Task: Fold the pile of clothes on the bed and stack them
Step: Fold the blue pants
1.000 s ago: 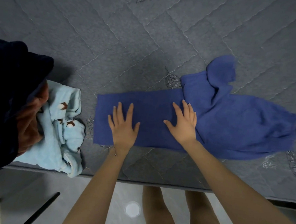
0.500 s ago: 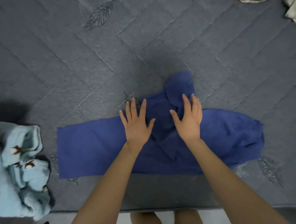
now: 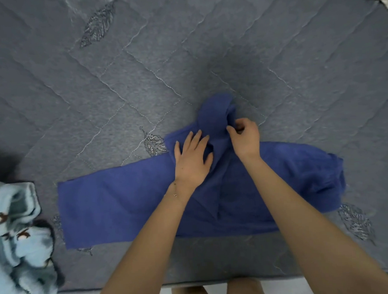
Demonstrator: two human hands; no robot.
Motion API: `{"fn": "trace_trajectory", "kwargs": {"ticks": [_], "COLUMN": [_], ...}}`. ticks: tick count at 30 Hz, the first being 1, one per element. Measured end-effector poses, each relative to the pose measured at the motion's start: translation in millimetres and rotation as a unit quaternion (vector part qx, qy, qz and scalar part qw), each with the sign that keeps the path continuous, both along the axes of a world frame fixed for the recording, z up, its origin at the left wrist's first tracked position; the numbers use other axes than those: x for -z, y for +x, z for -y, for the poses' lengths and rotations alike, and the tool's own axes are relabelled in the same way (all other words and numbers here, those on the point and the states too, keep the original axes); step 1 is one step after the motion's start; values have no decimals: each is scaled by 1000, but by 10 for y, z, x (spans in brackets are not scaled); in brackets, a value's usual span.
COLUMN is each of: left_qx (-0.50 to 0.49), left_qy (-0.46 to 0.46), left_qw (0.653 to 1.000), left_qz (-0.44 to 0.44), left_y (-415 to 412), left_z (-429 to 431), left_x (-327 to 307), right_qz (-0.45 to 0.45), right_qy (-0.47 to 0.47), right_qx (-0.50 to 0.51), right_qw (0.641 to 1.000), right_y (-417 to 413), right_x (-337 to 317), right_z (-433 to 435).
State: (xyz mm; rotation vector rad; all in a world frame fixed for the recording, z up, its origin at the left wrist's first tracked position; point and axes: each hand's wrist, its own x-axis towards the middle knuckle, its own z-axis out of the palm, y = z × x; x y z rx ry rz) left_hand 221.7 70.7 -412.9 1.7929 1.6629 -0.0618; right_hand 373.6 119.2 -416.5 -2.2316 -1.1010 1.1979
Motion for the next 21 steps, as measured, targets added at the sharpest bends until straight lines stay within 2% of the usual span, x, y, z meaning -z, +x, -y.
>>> {"fn": "trace_trajectory", "kwargs": {"ticks": [3,5,6,8,9,10,12,15,18,21], "left_qx": [-127,-253,-324,-449,-488,-509,-517,-527,-558,-596], "left_qy": [28,35,10,-71,-109,-133,-141,-137,-149,-139], "left_qw": [982,937,905,812,765,734,719,711,689,662], "left_qz": [135,237,277,365,406,430,442,445,438,432], "left_y": [12,13,1,-43,-81,-136,-261,-512,-816,-1152], "left_z": [-6,1,-6,-49,-70,-84,-72,23,192,432], "left_x": [-121,-262,-340,-470,-503,-531,-602,-626,-636,-616], "right_qz": [-35,-83,-96,-125,-151,-182,-203,-134,-81,-88], "right_qy": [42,58,62,67,60,47,35,78,129,136], "right_qx": [-13,-20,-35,-72,-89,-107,-169,-264,-279,-289], "right_qw": [998,995,993,987,983,976,964,952,948,944], "right_y": [-80,-179,-241,-379,-462,-559,-748,-1035,-1359,-1684], "right_x": [-63,-161,-213,-314,-377,-447,-567,-676,-730,-764], "right_z": [7,75,113,188,223,260,342,476,670,903]}}
